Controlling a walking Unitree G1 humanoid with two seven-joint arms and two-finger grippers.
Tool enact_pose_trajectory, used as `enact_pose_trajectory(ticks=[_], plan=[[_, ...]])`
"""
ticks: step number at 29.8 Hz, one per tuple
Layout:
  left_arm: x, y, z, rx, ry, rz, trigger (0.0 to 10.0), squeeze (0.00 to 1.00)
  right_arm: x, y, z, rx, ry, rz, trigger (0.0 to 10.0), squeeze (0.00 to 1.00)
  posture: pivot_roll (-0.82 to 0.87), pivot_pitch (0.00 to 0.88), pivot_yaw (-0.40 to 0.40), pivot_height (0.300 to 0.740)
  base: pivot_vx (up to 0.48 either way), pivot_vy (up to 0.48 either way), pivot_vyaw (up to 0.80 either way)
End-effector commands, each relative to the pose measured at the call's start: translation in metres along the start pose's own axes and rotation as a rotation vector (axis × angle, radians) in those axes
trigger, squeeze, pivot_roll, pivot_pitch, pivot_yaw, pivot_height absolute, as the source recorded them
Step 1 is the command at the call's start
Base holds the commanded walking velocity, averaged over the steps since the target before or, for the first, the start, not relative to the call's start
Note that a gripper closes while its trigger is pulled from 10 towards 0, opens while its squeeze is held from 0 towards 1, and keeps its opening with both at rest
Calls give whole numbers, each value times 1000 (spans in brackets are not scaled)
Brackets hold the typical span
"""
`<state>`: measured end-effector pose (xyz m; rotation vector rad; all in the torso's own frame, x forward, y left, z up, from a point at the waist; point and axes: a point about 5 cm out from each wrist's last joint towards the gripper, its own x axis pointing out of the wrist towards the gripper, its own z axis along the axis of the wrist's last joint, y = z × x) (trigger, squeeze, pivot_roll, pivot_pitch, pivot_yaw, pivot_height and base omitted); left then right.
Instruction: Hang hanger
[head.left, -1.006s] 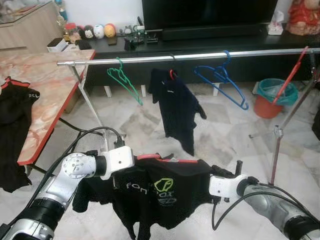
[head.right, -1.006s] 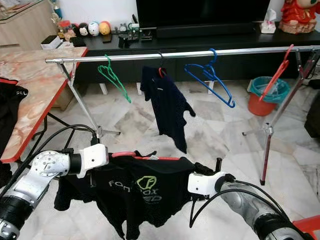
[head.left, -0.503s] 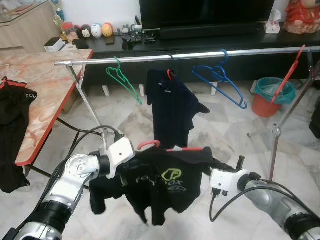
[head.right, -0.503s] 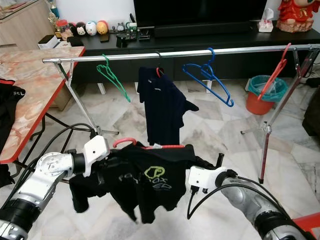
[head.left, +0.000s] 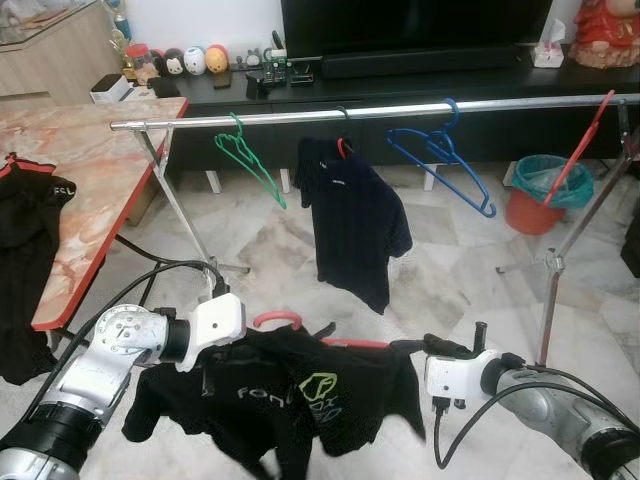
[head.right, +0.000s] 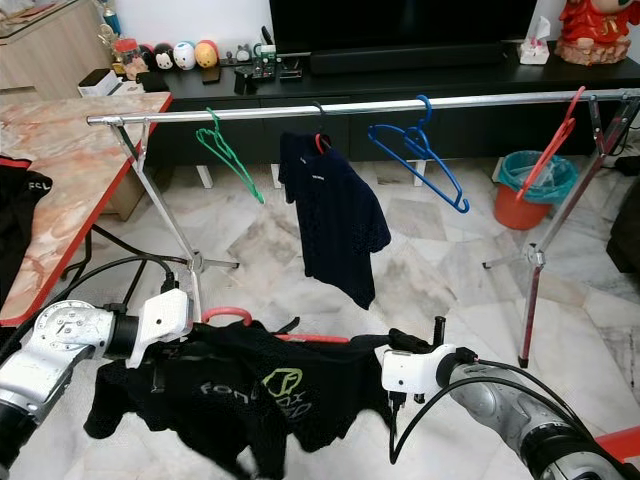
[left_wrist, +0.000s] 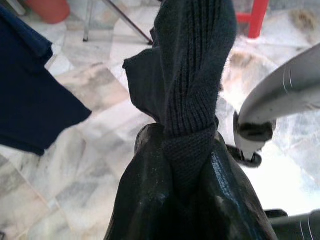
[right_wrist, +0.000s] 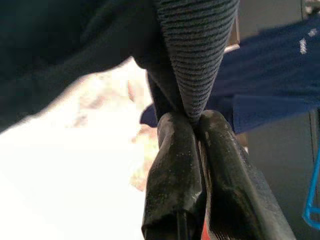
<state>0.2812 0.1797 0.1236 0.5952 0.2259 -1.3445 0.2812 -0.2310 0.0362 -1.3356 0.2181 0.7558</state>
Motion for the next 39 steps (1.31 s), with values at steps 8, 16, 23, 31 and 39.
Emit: enact_pose_trajectory(ticks=[8, 16, 23, 31, 39], plan=[[-36, 19, 25, -97, -164, 54, 10000, 0, -9, 1, -18, 24, 57, 35, 0, 0, -62, 46, 48, 740, 0, 0, 0], [-33, 25, 25, -120, -214, 141, 10000, 0, -7, 2, -8, 42, -23, 41, 0, 0, -63, 45, 46, 740, 0, 0, 0], [-22, 19, 8, -55, -29, 141, 10000, 0, -10, -7, -6, 33, -56, 6, 0, 0, -70, 47, 47, 740, 0, 0, 0], [-18, 14, -3, -6, 74, 119, 10000, 0, -10, -28, -6, 0, -70, -56, 0, 0, -72, 47, 46, 740, 0, 0, 0], [-15, 13, -11, 18, 118, 137, 10000, 0, -11, -41, 0, -12, -110, -99, 0, 0, -74, 45, 45, 740, 0, 0, 0]])
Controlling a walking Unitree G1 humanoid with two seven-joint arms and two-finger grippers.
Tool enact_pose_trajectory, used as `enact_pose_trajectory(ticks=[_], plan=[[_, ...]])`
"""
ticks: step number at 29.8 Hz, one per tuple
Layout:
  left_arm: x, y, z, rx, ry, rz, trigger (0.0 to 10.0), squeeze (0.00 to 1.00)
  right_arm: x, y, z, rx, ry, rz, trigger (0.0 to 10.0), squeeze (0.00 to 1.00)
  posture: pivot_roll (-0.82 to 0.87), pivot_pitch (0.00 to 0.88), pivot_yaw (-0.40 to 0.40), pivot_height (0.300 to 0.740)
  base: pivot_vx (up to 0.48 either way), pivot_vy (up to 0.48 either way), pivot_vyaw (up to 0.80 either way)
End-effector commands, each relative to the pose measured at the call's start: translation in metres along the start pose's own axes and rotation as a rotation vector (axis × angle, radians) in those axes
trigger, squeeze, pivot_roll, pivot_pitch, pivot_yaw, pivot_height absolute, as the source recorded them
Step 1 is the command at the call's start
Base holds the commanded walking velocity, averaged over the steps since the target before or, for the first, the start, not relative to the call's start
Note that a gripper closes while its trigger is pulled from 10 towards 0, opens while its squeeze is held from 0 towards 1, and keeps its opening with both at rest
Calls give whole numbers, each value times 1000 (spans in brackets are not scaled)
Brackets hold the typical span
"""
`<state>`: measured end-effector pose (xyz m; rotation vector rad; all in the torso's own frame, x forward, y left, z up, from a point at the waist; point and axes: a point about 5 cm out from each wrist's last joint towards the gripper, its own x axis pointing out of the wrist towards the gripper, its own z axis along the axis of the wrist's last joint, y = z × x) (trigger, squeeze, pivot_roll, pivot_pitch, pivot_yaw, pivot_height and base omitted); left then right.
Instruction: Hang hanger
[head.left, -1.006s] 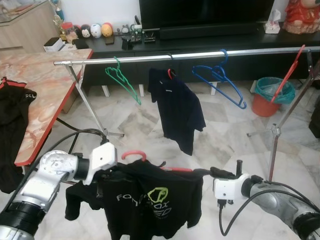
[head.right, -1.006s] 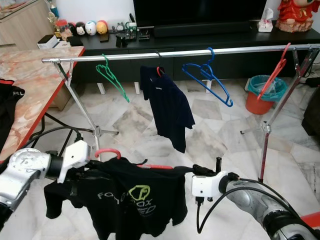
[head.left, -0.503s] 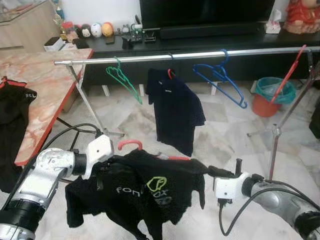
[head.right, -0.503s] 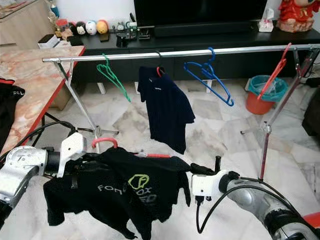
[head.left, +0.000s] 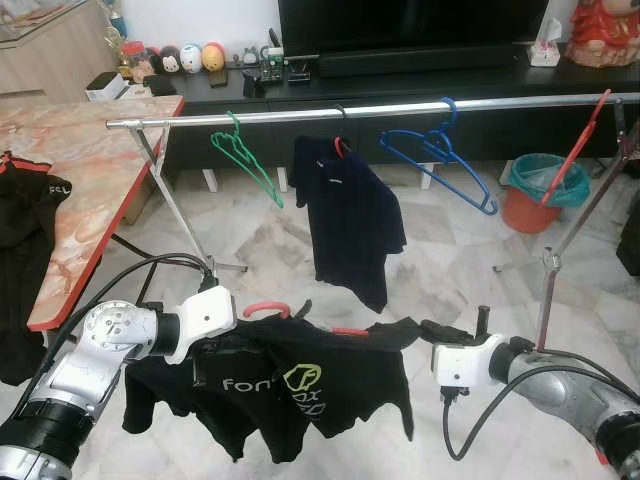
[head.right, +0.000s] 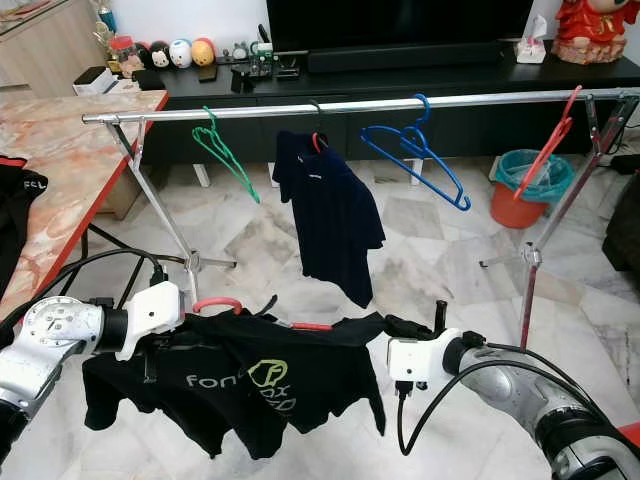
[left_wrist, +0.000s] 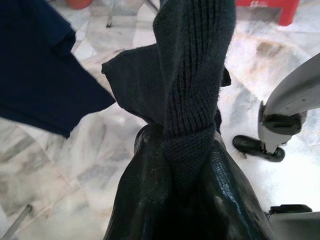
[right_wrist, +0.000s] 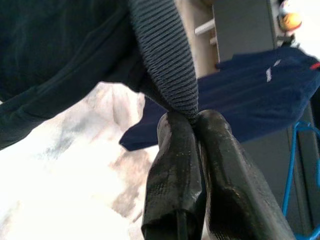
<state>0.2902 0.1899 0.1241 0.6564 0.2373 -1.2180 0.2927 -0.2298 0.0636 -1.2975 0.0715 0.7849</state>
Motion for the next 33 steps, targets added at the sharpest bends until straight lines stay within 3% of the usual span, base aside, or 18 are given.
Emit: enact_pose_trajectory(ticks=[1, 5, 8, 13, 15, 16, 24, 27, 28, 33], plan=[[-7, 5, -5, 14, 55, 29, 10000, 0, -4, -13, -4, 0, 9, -39, 0, 0, -71, 46, 45, 740, 0, 0, 0], [-7, 3, -10, 29, 88, 28, 10000, 0, -3, -27, 3, 81, -38, -120, 0, 0, -74, 47, 47, 740, 0, 0, 0], [-7, 2, -15, 46, 118, 21, 10000, 0, -3, -30, 5, -29, -40, -79, 0, 0, -77, 47, 47, 740, 0, 0, 0], [-8, 0, -10, 29, 56, -10, 10000, 0, -3, -34, 6, 7, -45, -92, 0, 0, -77, 46, 44, 740, 0, 0, 0], [-13, 2, 1, -46, -58, -24, 10000, 0, -5, -26, 3, -76, -27, -18, 0, 0, -74, 46, 41, 740, 0, 0, 0], [-15, 3, 4, -51, -79, -22, 10000, 0, -6, -22, 1, -71, -21, -6, 0, 0, -74, 46, 41, 740, 0, 0, 0], [-30, 2, 7, -118, -115, -108, 10000, 0, -14, 8, -12, -52, 46, 83, 0, 0, -71, 49, 40, 740, 0, 0, 0], [-33, 0, 7, -136, -104, -144, 10000, 0, -16, 12, -14, -50, 58, 92, 0, 0, -69, 47, 39, 740, 0, 0, 0], [-34, -1, 1, -116, -49, -145, 10000, 0, -16, 13, -14, -44, 57, 88, 0, 0, -69, 47, 40, 740, 0, 0, 0], [-31, 4, -10, -115, 14, -64, 10000, 0, -16, 13, -13, -39, 53, 79, 0, 0, -70, 47, 42, 740, 0, 0, 0]])
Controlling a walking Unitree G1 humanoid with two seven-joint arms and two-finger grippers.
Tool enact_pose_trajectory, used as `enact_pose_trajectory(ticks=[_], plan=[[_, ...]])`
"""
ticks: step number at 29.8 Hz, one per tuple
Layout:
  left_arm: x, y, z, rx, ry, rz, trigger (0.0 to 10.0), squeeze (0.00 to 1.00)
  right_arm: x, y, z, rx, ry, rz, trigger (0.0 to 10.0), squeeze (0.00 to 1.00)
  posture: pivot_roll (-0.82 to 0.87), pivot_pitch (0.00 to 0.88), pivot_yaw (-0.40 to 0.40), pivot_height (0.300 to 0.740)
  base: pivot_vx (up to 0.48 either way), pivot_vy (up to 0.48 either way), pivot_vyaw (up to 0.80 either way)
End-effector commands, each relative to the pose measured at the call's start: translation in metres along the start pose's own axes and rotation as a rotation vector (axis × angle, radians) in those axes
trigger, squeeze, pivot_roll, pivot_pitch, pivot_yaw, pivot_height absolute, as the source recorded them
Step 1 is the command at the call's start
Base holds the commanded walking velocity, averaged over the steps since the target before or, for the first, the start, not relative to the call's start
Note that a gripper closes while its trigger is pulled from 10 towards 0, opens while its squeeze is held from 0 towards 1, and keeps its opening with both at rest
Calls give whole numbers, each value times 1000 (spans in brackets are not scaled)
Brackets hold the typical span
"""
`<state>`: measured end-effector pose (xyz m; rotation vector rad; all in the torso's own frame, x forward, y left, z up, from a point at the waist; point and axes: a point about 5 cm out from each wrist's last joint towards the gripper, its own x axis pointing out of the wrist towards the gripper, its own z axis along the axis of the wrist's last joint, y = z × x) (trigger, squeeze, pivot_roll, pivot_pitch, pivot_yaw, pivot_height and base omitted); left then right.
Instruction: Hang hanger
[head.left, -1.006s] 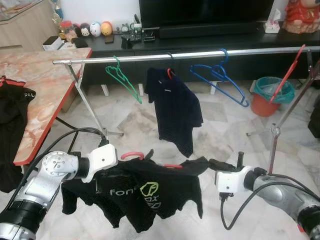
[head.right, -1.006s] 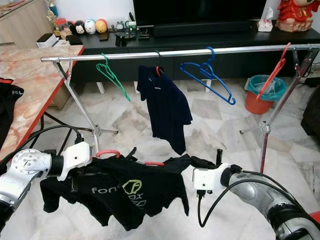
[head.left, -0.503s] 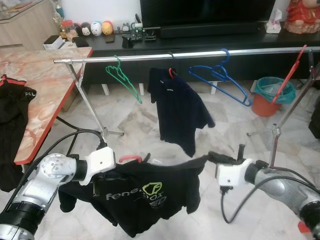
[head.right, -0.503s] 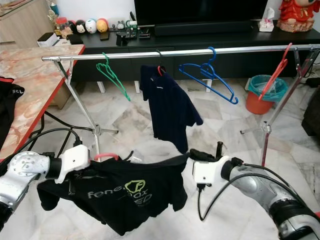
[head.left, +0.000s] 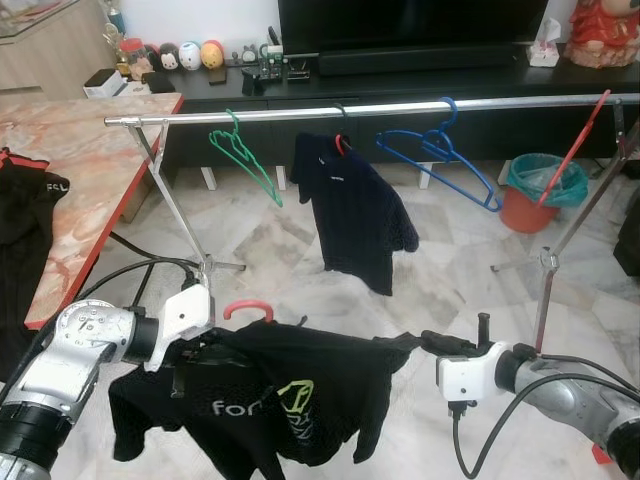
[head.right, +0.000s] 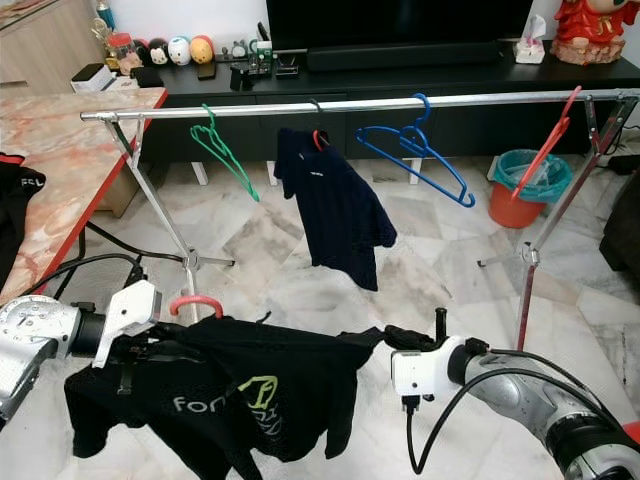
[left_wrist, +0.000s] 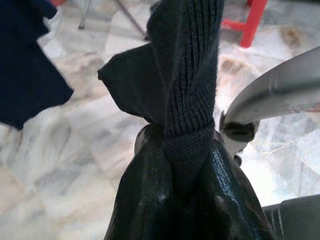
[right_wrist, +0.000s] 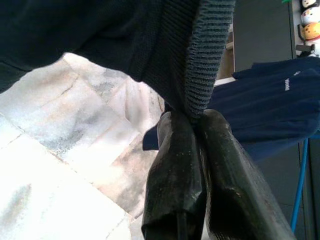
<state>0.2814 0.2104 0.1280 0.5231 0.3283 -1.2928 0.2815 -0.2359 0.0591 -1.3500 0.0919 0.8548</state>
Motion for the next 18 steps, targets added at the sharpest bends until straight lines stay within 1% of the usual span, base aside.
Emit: enact_pose_trajectory(ticks=[1, 2, 3, 5, 11, 13, 14, 15, 17, 18], plan=[[-9, 7, -6, 19, 69, 60, 10000, 0, -7, 3, -10, 23, 50, -5, 0, 0, -72, 46, 43, 740, 0, 0, 0], [-9, 7, -6, 19, 69, 60, 10000, 0, -7, 3, -10, 23, 50, -5, 0, 0, -72, 46, 43, 740, 0, 0, 0], [-8, 7, -11, 39, 122, 79, 10000, 0, -6, 1, -9, 22, 44, -19, 0, 0, -72, 46, 43, 740, 0, 0, 0], [-5, 4, -17, 47, 166, 68, 10000, 0, -6, -1, -8, 14, 39, -21, 0, 0, -72, 46, 43, 740, 0, 0, 0], [-3, 5, -14, 15, 117, 77, 10000, 0, -5, -2, -5, -3, 19, -18, 0, 0, -75, 47, 41, 740, 0, 0, 0], [-4, 5, -9, -8, 59, 68, 10000, 0, -5, -1, -4, -20, 14, -14, 0, 0, -74, 46, 40, 740, 0, 0, 0], [-4, 5, -9, -8, 59, 68, 10000, 0, -5, -1, -4, -20, 14, -14, 0, 0, -74, 46, 40, 740, 0, 0, 0], [-5, 4, -4, -27, -1, 55, 10000, 0, -5, 1, -4, -16, 16, -9, 0, 0, -76, 47, 39, 740, 0, 0, 0], [-8, 1, 6, -81, -93, -5, 10000, 0, -4, 6, -4, -22, 16, 11, 0, 0, -75, 47, 38, 740, 0, 0, 0], [-10, -3, 10, -103, -122, -52, 10000, 0, -4, 9, -3, -22, 17, 21, 0, 0, -75, 47, 38, 740, 0, 0, 0]])
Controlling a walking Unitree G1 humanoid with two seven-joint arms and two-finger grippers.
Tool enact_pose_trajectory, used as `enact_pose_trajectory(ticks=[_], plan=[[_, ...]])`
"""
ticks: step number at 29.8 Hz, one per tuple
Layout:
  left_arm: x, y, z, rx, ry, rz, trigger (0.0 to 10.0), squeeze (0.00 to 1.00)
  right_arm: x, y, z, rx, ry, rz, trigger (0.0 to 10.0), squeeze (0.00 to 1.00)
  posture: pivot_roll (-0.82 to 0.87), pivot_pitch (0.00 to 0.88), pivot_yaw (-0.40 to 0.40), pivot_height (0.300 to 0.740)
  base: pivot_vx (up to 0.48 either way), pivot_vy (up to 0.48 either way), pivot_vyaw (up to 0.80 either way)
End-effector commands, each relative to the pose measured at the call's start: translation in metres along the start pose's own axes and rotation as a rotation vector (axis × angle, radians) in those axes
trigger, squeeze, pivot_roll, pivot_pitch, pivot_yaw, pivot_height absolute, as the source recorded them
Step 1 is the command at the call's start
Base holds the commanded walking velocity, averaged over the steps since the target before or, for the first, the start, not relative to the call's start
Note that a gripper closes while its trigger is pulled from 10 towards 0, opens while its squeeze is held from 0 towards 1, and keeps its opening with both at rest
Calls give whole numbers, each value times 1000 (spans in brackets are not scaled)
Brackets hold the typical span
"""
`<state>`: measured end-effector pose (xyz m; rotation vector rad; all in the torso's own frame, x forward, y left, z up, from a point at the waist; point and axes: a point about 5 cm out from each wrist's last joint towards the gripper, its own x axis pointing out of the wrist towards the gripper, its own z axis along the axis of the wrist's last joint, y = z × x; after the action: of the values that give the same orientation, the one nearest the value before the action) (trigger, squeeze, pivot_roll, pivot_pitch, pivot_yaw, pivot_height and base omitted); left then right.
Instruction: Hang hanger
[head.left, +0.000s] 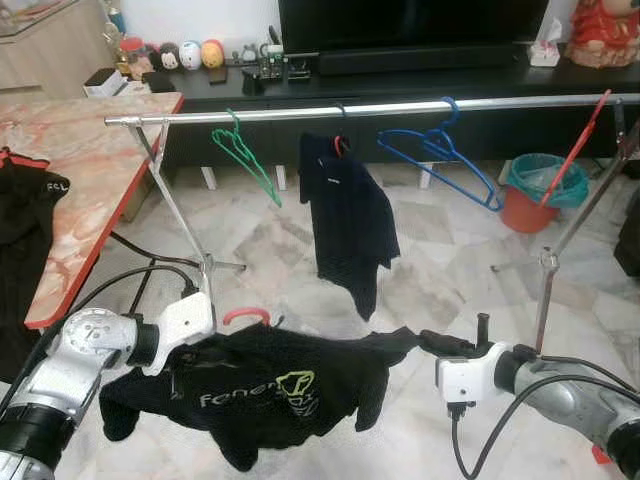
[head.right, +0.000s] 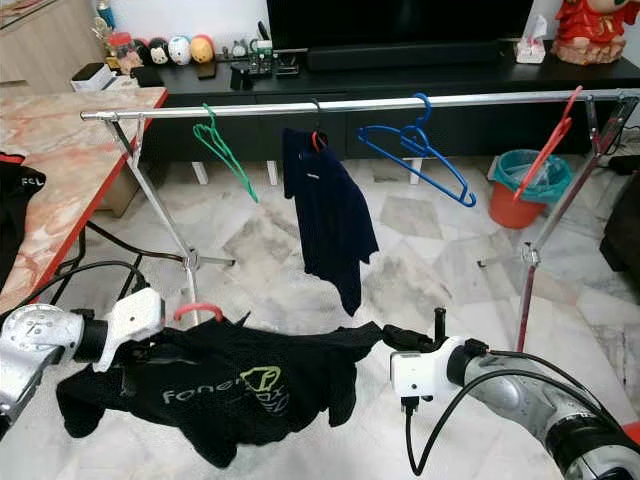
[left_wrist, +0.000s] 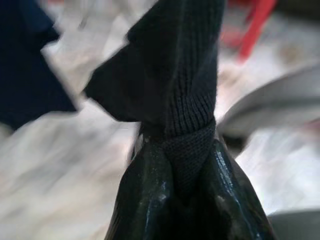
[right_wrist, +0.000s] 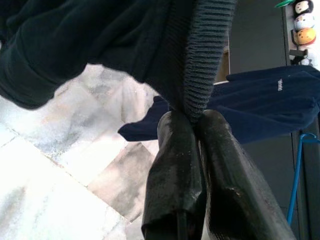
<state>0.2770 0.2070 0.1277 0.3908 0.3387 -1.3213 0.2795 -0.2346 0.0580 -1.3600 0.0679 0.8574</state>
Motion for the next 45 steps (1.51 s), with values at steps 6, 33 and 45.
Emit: enact_pose_trajectory(ticks=[6, 33, 45], plan=[[-16, -2, 16, -27, -93, -62, 10000, 0, -1, 16, -3, 9, 32, 48, 0, 0, -71, 45, 38, 740, 0, 0, 0], [13, 28, 48, -96, -445, 326, 10000, 0, 20, 38, 18, 108, 4, 44, 0, 0, -69, 44, 36, 740, 0, 0, 0], [50, 10, 41, -90, -374, 250, 10000, 0, 34, 33, 27, 291, 31, -50, 10000, 1000, -74, 38, 43, 740, 0, 0, 0]])
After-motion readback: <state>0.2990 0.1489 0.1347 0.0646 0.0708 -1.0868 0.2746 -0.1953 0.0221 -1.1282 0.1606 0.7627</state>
